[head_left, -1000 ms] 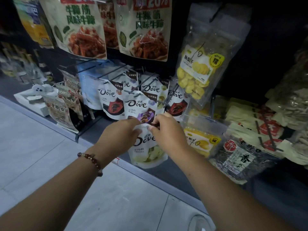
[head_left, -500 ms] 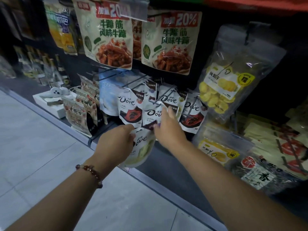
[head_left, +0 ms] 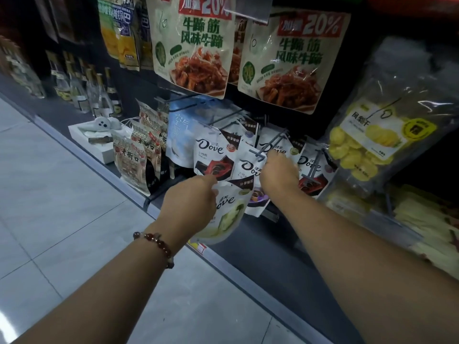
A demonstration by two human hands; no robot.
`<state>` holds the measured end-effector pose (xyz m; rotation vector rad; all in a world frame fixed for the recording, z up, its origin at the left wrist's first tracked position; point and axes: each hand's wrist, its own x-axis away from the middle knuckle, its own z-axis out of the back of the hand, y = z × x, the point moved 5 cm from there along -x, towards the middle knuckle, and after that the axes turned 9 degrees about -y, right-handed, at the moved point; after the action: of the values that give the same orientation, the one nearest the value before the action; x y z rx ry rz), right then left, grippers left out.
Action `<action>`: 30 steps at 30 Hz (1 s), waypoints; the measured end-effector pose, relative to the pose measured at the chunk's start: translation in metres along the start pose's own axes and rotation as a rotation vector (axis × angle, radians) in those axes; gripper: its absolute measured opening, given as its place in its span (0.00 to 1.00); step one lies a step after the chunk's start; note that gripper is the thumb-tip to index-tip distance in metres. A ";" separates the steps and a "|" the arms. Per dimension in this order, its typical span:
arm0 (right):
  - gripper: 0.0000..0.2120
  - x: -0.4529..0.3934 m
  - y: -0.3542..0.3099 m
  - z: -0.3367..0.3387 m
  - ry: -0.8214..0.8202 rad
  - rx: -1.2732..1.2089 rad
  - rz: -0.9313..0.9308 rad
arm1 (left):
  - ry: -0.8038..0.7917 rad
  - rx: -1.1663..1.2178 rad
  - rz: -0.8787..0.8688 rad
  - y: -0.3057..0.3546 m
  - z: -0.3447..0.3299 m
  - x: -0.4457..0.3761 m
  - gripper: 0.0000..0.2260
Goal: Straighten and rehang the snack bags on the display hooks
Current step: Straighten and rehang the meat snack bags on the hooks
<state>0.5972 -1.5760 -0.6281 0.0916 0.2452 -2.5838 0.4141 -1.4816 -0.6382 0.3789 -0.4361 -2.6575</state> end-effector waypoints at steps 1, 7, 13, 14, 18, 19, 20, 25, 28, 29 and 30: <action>0.13 0.002 0.001 0.000 -0.007 -0.041 0.000 | 0.003 -0.004 0.002 -0.001 0.000 -0.001 0.06; 0.05 0.017 -0.001 0.011 -0.015 -0.053 0.089 | 0.042 -0.013 -0.033 0.003 0.006 0.000 0.06; 0.06 0.048 -0.003 0.024 -0.095 -0.099 0.178 | 0.069 0.023 -0.013 0.002 0.014 0.004 0.07; 0.06 0.056 -0.002 0.027 -0.105 -0.105 0.192 | 0.076 0.032 -0.014 0.001 0.016 0.006 0.07; 0.03 0.088 0.006 0.046 -0.088 -0.168 0.239 | 0.133 0.070 -0.019 -0.002 0.022 0.013 0.07; 0.04 0.096 0.009 0.052 -0.075 -0.190 0.244 | 0.138 0.080 -0.017 -0.002 0.022 0.013 0.08; 0.04 0.105 0.013 0.058 -0.063 -0.207 0.247 | 0.139 0.094 -0.013 -0.003 0.021 0.013 0.08; 0.03 0.142 0.033 0.086 -0.046 -0.240 0.265 | 0.158 0.154 -0.025 0.002 0.016 0.002 0.09; 0.03 0.157 0.046 0.105 -0.042 -0.231 0.241 | 0.137 0.207 -0.044 0.011 0.008 -0.012 0.10; 0.03 0.160 0.050 0.110 -0.037 -0.233 0.230 | 0.117 0.225 -0.055 0.015 0.004 -0.018 0.09; 0.02 0.163 0.052 0.114 -0.033 -0.238 0.222 | 0.090 0.251 -0.065 0.018 -0.002 -0.025 0.08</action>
<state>0.4837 -1.7244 -0.5425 -0.0106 0.4982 -2.3161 0.4434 -1.4868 -0.6289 0.5950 -0.7428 -2.6410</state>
